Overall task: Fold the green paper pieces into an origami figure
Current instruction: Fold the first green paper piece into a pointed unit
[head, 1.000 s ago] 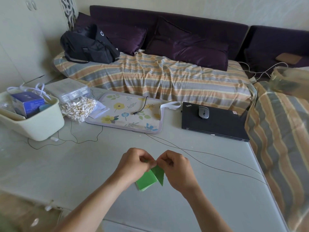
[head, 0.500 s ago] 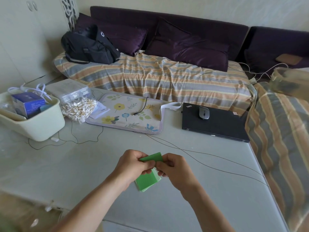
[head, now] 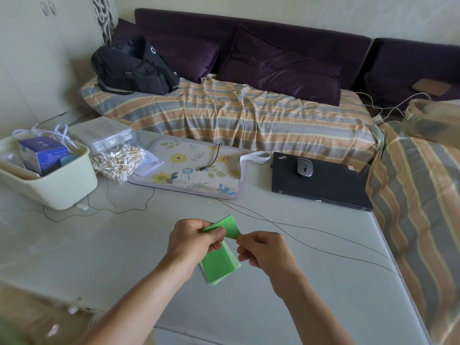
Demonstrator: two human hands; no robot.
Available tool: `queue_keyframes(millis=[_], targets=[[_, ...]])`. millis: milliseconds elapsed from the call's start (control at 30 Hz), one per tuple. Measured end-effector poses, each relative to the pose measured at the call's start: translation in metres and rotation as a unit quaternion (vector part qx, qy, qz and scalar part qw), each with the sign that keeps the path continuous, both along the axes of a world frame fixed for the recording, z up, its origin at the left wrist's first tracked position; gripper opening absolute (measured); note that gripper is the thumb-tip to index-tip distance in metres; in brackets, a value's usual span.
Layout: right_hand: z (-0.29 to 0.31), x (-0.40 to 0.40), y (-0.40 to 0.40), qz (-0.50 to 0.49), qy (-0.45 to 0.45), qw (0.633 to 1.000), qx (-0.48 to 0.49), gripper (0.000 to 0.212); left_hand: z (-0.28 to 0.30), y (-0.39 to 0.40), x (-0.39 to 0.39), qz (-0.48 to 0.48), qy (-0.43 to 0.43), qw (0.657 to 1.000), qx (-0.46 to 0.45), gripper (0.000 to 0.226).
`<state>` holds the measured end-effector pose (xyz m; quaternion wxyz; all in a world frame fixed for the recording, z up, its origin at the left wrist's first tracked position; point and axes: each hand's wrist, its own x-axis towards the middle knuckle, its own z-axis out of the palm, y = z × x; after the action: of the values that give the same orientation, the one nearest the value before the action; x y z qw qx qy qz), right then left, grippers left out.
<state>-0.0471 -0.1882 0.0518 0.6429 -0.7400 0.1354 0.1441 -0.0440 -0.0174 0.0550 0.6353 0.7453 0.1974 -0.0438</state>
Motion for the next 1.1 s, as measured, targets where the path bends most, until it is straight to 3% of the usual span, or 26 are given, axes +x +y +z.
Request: queue_keyframes(millis=[400,567,700,800,933,1100], targets=[[-0.005,0.009,0.011,0.022,-0.033,0.994,-0.106,0.017,-0.015,0.005,0.002,0.047,0.002,0.997,-0.058,0.003],[-0.016,0.014,0.013,-0.017,-0.051,0.988,-0.147,0.019,-0.029,0.009,0.003,0.060,-0.009,0.997,-0.057,0.017],[-0.028,0.024,0.011,-0.062,-0.033,0.988,-0.138,0.018,-0.044,0.018,0.004,0.012,-0.010,0.995,0.098,0.013],[-0.040,0.034,0.016,-0.086,-0.018,0.987,-0.134,0.019,-0.058,0.019,0.003,-0.082,0.012,0.967,0.242,0.048],[-0.056,0.045,0.030,-0.100,0.010,0.987,-0.122,0.022,-0.072,0.011,-0.005,-0.190,0.039,0.892,0.409,0.085],[-0.068,0.055,0.051,-0.085,0.020,0.987,-0.135,0.023,-0.078,0.007,-0.009,-0.191,0.010,0.872,0.451,0.087]])
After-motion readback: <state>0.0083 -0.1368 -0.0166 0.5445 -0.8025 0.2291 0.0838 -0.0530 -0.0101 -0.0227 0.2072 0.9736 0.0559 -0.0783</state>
